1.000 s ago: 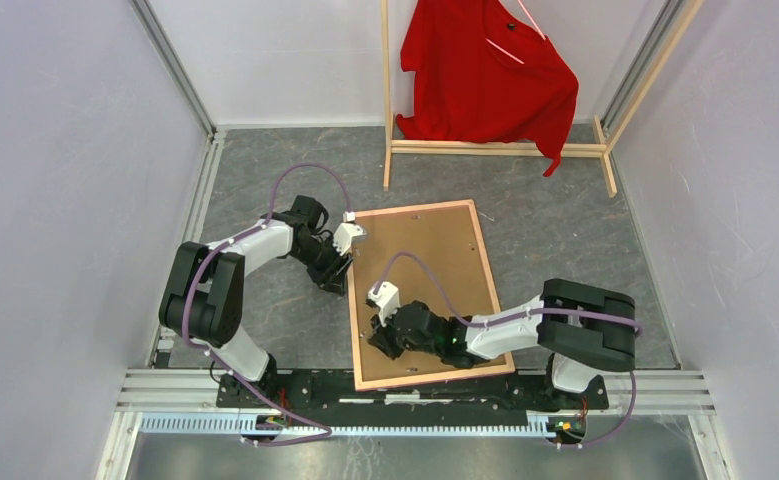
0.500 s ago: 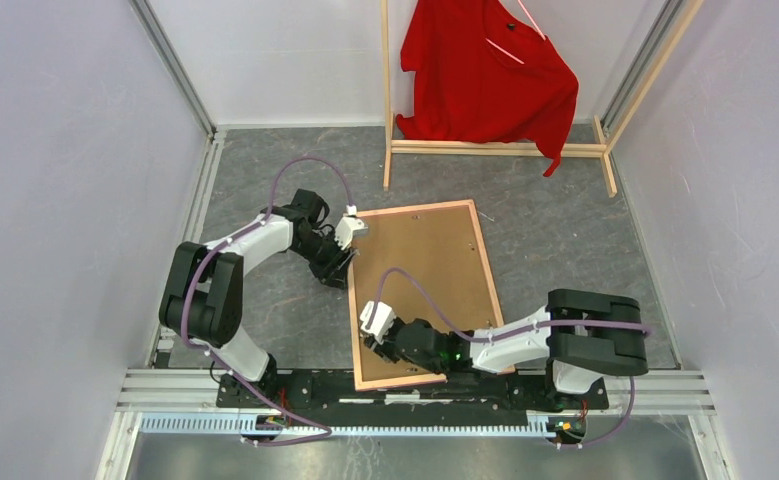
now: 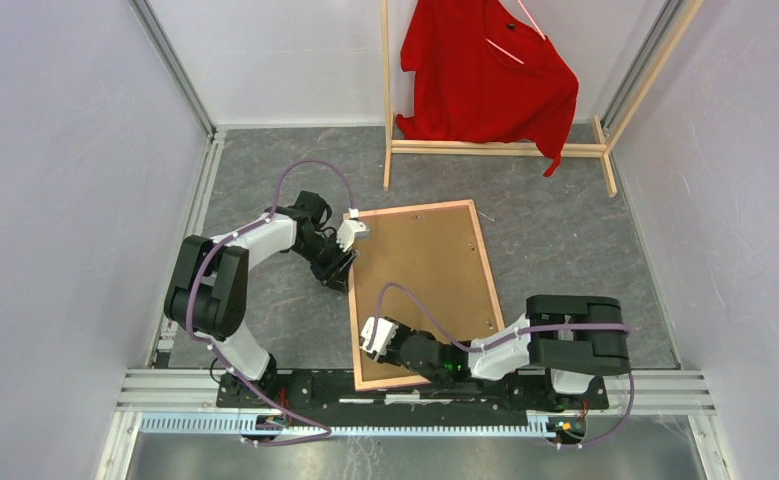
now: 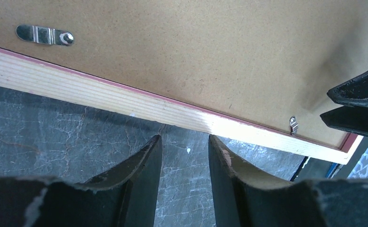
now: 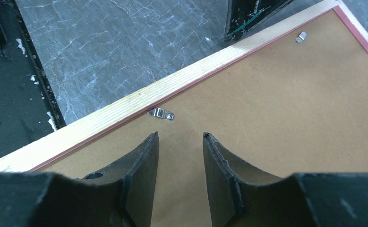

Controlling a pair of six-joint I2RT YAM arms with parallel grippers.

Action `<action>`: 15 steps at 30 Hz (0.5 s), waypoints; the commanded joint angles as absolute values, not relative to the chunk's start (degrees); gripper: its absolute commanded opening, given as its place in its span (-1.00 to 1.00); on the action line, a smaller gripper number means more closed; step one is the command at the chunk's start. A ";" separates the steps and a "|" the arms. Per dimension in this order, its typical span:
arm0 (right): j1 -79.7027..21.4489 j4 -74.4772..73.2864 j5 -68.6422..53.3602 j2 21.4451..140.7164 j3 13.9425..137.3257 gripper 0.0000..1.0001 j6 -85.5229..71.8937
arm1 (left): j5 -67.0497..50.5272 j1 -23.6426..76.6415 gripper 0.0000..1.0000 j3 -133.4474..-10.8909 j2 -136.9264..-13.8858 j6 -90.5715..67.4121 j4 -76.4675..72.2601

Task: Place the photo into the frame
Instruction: Install the photo frame at the center of the board.

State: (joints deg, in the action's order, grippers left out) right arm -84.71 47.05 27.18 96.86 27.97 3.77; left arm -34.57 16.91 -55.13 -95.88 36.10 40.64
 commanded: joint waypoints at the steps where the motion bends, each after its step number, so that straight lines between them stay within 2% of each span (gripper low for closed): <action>1: -85.50 53.53 29.71 98.15 27.81 -0.08 7.96 | -34.17 17.31 -0.04 -56.29 -95.45 36.39 40.45; 15: -86.90 52.93 29.29 100.39 29.91 -0.01 10.06 | -34.10 17.46 -0.05 -56.34 -95.34 36.26 40.34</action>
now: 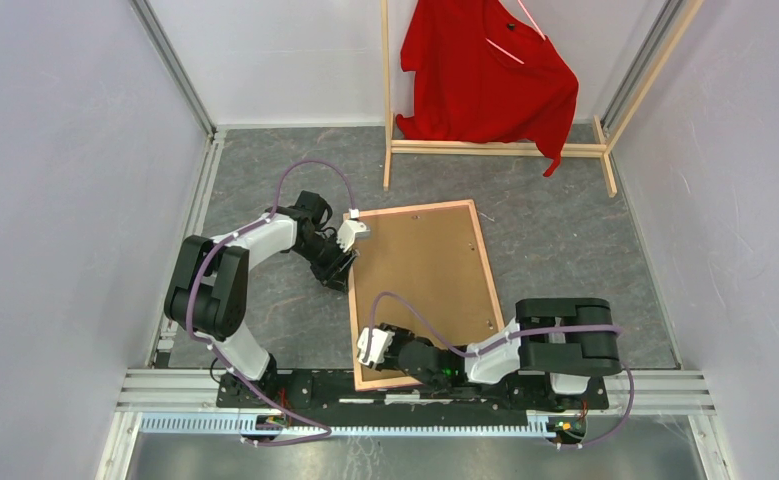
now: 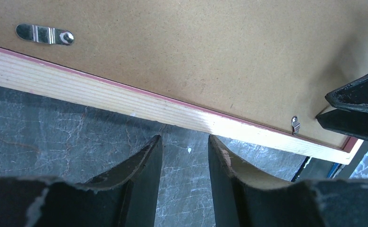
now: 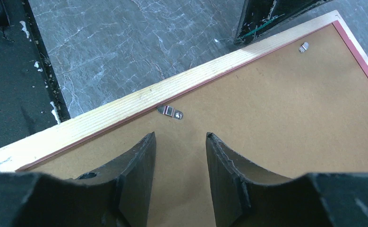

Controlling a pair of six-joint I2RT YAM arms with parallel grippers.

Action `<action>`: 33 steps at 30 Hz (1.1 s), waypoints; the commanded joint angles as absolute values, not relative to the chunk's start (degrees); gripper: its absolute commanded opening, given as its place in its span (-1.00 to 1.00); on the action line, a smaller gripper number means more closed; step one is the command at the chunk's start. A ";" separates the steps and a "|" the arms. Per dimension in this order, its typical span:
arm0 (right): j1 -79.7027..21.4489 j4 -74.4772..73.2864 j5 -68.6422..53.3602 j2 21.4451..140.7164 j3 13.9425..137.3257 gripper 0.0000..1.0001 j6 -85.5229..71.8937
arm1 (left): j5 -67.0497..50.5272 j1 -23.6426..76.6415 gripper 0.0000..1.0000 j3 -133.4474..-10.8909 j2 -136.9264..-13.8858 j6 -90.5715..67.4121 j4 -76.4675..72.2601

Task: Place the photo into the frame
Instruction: Install the photo frame at the center of the board.

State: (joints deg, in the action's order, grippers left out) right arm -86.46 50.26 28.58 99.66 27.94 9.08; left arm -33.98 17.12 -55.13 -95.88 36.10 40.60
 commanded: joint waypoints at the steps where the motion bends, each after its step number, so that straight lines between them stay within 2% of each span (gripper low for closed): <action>1: -86.92 52.93 29.24 100.61 30.25 -0.01 10.18 | -34.08 17.49 -0.05 -56.26 -95.36 36.22 40.34; 33: -86.65 52.08 32.14 105.63 34.27 -0.10 10.81 | -33.29 17.58 -0.06 -55.99 -95.47 37.16 40.35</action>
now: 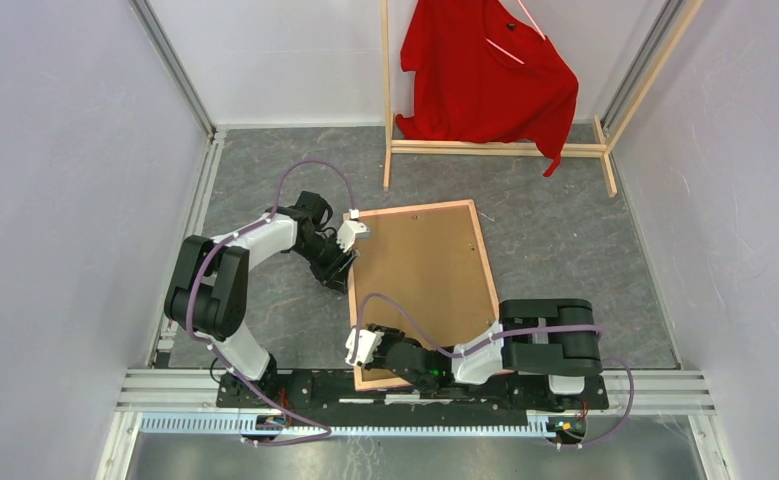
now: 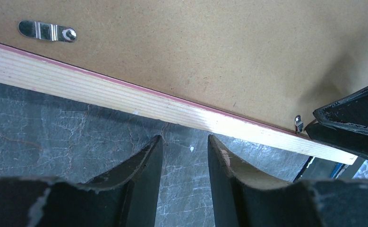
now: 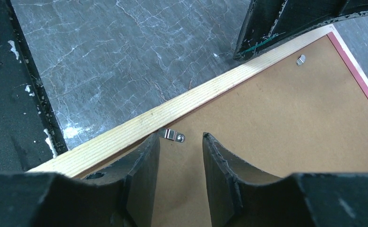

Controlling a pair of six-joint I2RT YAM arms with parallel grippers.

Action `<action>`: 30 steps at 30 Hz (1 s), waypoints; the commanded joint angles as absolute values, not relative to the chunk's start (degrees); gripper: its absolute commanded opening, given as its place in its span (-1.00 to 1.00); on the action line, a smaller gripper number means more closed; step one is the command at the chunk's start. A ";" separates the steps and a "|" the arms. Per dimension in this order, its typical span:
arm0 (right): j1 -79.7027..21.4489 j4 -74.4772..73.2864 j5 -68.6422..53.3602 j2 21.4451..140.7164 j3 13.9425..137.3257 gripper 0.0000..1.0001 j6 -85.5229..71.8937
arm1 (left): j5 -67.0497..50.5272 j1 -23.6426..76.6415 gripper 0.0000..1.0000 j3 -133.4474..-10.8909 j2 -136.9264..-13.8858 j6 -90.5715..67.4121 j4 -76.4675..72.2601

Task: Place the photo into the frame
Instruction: Install the photo frame at the center of the board.

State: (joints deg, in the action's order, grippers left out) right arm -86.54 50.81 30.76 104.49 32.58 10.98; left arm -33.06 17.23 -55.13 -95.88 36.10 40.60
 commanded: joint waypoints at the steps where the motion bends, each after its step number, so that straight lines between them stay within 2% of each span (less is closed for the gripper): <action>1: -86.64 52.03 32.18 105.79 34.43 -0.10 10.76 | -33.26 17.58 -0.06 -55.94 -95.41 37.11 40.34; 19: -85.63 53.48 32.72 105.36 34.81 -0.12 10.20 | -33.15 17.58 -0.07 -55.65 -94.11 36.82 40.34; 25: -82.64 51.28 26.22 94.29 32.03 0.05 6.24 | -35.84 15.13 -0.07 -60.41 -93.87 34.17 42.54; 30: -73.24 51.71 14.45 84.98 26.56 0.18 -3.13 | -39.96 11.22 -0.05 -63.48 -93.87 30.23 41.41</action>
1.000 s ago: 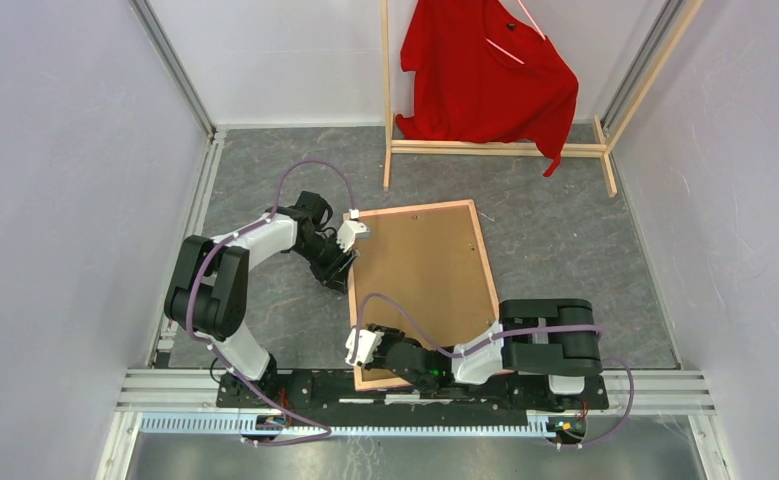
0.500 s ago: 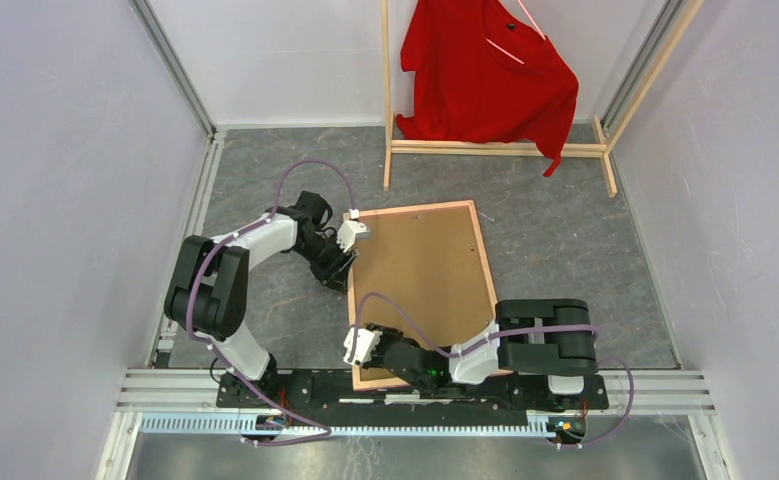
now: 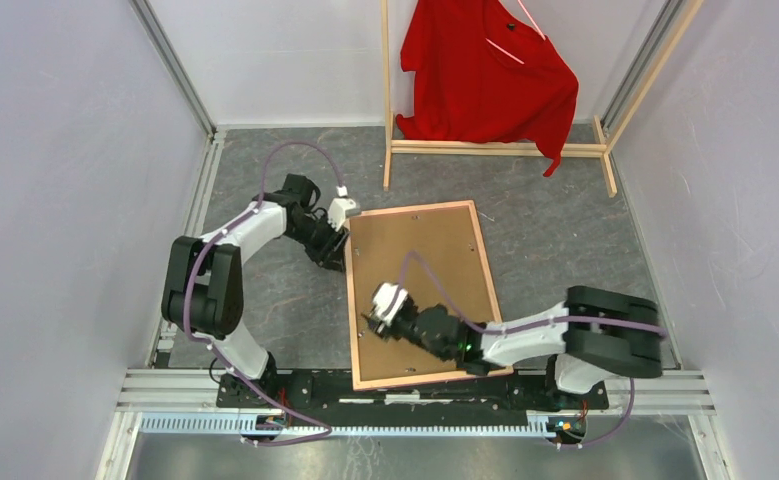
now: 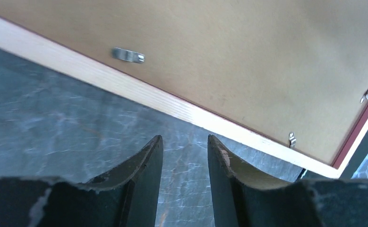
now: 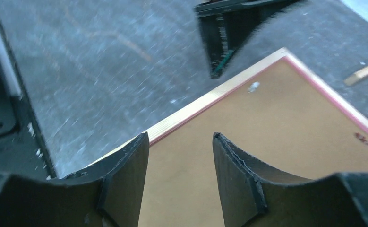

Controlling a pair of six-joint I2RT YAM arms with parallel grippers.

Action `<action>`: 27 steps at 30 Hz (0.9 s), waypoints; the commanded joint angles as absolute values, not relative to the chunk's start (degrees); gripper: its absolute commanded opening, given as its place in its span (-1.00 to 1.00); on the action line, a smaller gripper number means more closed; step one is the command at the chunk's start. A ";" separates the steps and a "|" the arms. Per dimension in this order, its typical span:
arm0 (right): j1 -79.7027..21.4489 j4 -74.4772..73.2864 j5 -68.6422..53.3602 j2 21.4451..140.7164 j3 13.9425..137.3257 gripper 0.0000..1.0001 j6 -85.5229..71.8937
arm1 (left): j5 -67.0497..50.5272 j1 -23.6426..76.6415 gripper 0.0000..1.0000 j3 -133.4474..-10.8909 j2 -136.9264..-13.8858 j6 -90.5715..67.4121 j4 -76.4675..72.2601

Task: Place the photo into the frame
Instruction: Install the photo frame at the center of the board.

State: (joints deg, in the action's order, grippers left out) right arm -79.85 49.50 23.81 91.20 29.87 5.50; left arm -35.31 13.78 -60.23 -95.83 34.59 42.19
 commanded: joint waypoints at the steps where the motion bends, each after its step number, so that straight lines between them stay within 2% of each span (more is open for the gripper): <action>1: -71.28 51.69 11.22 84.15 26.22 0.18 -5.36 | -40.18 11.16 -0.06 -63.47 -93.91 29.86 41.09; 8: -56.00 52.78 -5.69 86.01 29.37 0.11 -17.13 | -40.84 11.03 -0.05 -63.44 -96.84 25.85 37.65; 16: -45.02 52.30 -27.61 103.55 45.05 0.18 -26.93 | -43.02 8.73 -0.10 -65.14 -102.34 23.40 36.30; 22: -42.37 54.49 -30.52 112.46 52.67 0.06 -30.61 | -45.01 8.56 -0.38 -66.85 -106.40 22.86 36.78; 27: -42.31 49.49 -29.50 116.66 57.64 -0.03 -29.21 | -45.22 8.53 -0.42 -67.15 -107.89 22.85 36.76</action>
